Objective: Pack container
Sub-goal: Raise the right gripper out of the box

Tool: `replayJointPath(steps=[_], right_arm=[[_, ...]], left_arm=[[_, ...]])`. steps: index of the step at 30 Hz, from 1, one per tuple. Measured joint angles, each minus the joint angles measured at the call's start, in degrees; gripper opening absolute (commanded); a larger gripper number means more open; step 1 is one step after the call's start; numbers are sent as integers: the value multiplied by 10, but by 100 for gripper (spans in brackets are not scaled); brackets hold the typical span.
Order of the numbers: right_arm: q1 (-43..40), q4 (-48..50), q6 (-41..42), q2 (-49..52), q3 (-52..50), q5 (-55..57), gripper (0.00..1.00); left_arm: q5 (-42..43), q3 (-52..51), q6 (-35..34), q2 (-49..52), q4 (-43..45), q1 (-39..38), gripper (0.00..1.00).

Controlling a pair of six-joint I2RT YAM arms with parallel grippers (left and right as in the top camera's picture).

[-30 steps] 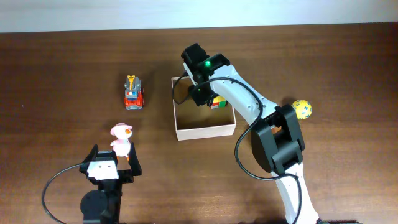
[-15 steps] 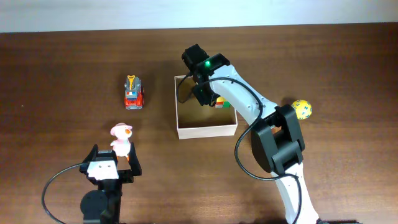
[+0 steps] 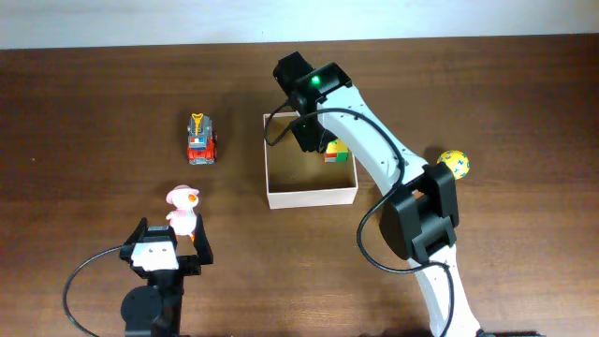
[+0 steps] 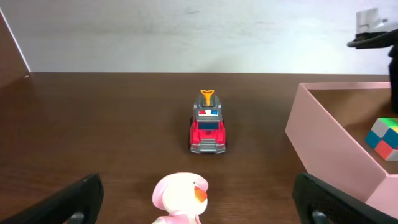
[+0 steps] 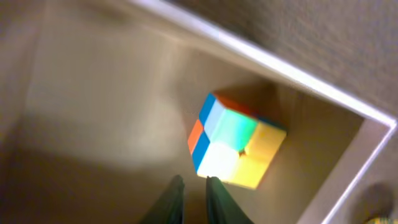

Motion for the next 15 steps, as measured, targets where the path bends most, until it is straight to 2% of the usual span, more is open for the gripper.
replayJointPath(steps=[9, 15], right_arm=[[0, -30, 33, 0, -7, -37, 11], [-6, -44, 49, 0, -12, -41, 4]], left_arm=[[0, 0, 0, 0, 0, 0, 99], [0, 0, 0, 0, 0, 0, 99]])
